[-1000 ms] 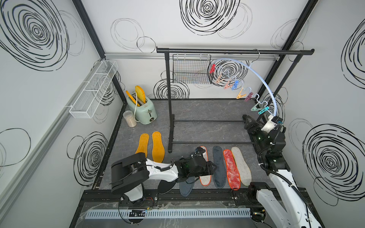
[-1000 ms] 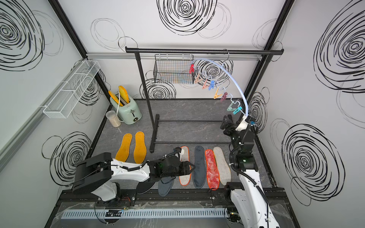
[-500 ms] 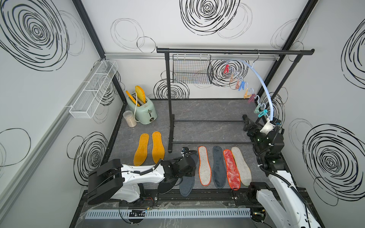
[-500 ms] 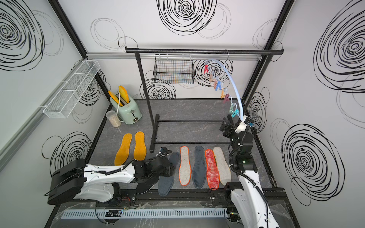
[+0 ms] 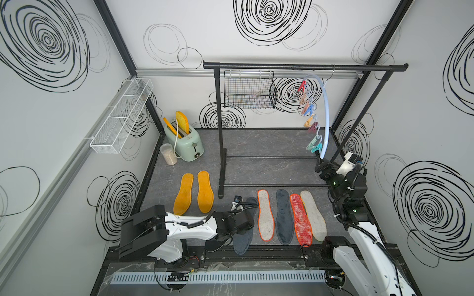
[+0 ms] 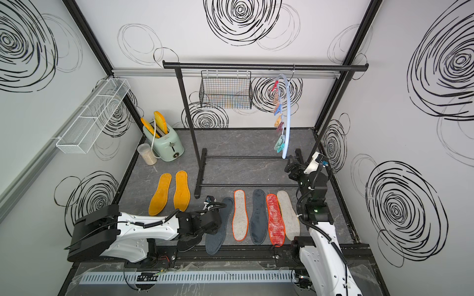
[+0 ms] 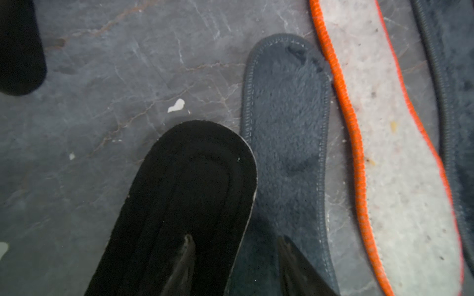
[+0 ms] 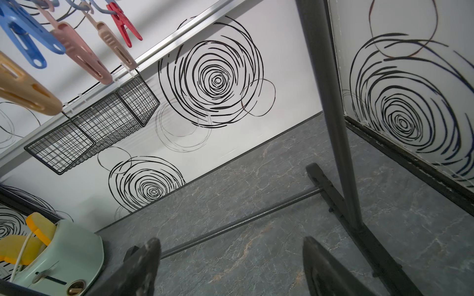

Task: Take the shoe insoles off the hanger
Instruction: Move the insole to the center of the board, then reset both arms

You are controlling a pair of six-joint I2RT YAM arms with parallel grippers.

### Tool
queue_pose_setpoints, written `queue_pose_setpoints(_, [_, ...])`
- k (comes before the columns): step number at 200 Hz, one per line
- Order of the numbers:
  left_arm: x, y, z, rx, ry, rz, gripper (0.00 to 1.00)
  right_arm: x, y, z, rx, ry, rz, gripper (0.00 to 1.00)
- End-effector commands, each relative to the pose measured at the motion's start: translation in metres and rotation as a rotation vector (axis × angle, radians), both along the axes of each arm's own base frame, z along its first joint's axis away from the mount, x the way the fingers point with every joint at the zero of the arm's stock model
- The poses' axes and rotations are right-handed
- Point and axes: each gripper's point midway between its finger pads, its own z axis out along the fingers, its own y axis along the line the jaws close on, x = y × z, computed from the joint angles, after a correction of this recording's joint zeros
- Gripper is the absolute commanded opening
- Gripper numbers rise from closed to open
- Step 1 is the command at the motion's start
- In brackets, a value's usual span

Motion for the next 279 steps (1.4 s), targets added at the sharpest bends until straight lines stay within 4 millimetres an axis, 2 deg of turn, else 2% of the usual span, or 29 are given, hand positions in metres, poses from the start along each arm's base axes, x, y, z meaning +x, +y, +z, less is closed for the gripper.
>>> queue_pose_setpoints(1, [0.006,0.015,-0.026,0.134,-0.003,0.008,0.57,-0.001,0.002,0.001,0.007,-0.008,0.005,0.87])
queue_pose_setpoints(42, [0.019,0.004,-0.044,0.183,0.000,-0.003,0.56,0.000,0.002,0.003,0.007,-0.010,0.007,0.87])
queue_pose_setpoints(70, [0.036,-0.007,-0.051,0.181,-0.007,-0.001,0.54,0.001,0.003,0.002,0.008,-0.009,0.012,0.87])
queue_pose_setpoints(108, [0.067,-0.015,-0.044,0.166,-0.040,0.011,0.54,0.001,0.003,0.001,0.004,-0.004,0.012,0.87])
queue_pose_setpoints(132, [0.081,-0.016,-0.031,0.163,-0.081,0.005,0.55,0.001,0.003,-0.001,0.005,0.002,0.013,0.87])
queue_pose_setpoints(180, [0.094,-0.012,0.010,0.129,-0.173,-0.020,0.60,0.001,0.003,0.000,0.005,0.000,0.014,0.87])
queue_pose_setpoints(221, [0.086,-0.008,0.066,0.023,-0.252,-0.041,0.62,0.000,0.003,-0.006,0.007,0.014,0.015,0.87])
queue_pose_setpoints(259, [0.072,0.020,0.126,-0.089,-0.374,0.004,0.66,-0.005,0.001,-0.020,0.000,0.049,0.006,0.87])
queue_pose_setpoints(272, [0.069,0.038,0.148,-0.142,-0.433,0.052,0.71,-0.008,0.001,-0.029,-0.002,0.071,0.004,0.87])
queue_pose_setpoints(279, [0.068,0.049,0.159,-0.164,-0.468,0.082,0.80,-0.009,0.001,-0.035,-0.007,0.084,0.005,0.87])
